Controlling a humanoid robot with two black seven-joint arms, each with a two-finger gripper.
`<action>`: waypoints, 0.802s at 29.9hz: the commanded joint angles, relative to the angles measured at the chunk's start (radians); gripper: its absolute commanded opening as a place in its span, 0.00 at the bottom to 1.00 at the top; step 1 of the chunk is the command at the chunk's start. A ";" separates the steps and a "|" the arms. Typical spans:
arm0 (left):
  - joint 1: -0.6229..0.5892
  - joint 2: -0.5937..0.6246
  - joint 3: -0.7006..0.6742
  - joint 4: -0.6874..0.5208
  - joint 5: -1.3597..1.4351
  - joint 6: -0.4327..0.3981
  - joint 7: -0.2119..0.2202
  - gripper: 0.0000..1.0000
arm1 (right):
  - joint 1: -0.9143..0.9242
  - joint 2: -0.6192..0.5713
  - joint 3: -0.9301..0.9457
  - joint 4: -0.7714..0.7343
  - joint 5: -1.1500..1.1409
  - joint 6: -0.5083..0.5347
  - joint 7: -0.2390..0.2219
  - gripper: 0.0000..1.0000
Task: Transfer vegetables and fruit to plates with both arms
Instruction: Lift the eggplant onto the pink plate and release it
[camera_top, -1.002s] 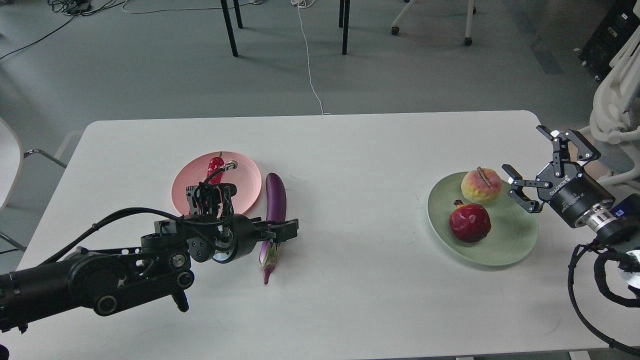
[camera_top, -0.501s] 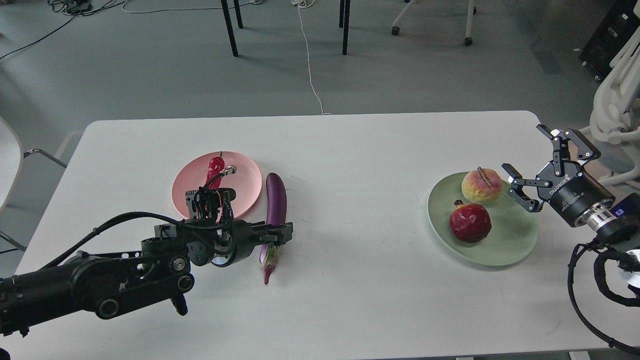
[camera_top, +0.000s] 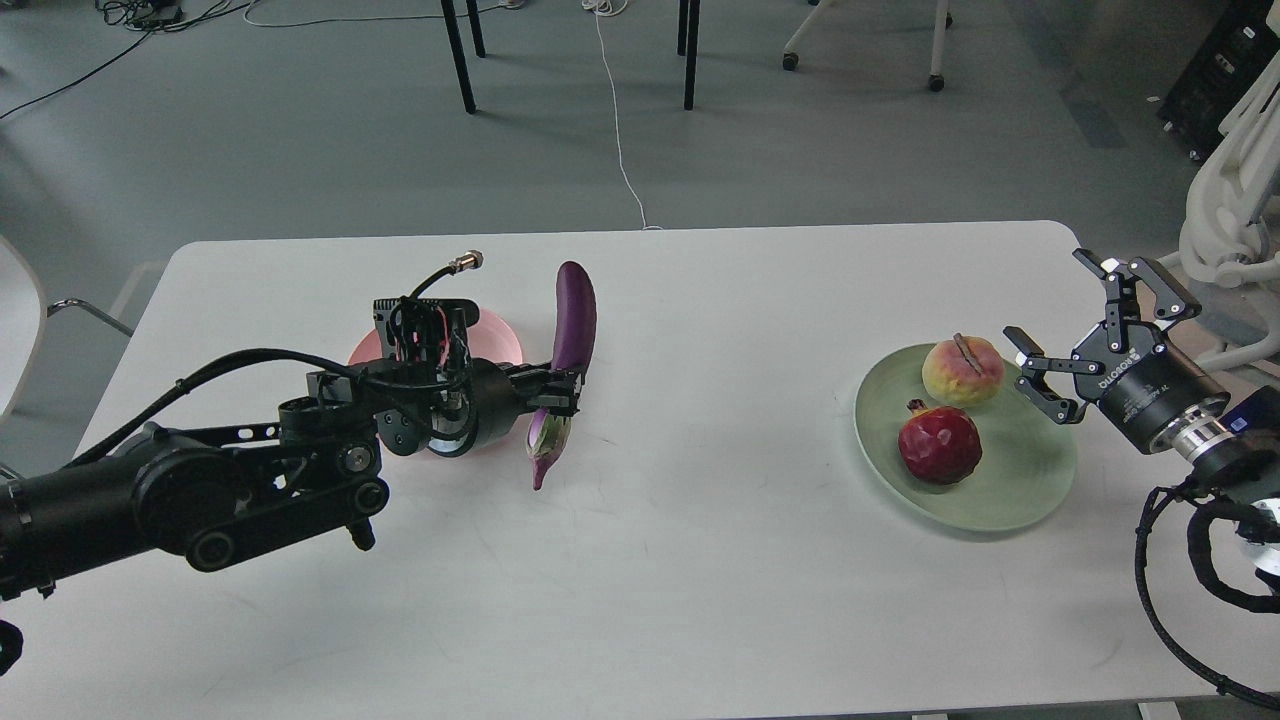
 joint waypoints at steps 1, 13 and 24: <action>-0.043 0.073 0.002 0.056 0.071 -0.083 -0.094 0.13 | -0.004 0.000 0.000 0.000 -0.001 0.000 0.000 0.99; -0.008 0.148 0.011 0.130 0.241 -0.194 -0.194 0.20 | -0.013 0.000 0.000 0.000 0.000 0.000 0.000 0.99; 0.013 0.164 0.009 0.130 0.235 -0.195 -0.258 0.83 | -0.013 0.000 0.000 0.000 0.000 0.000 0.000 0.99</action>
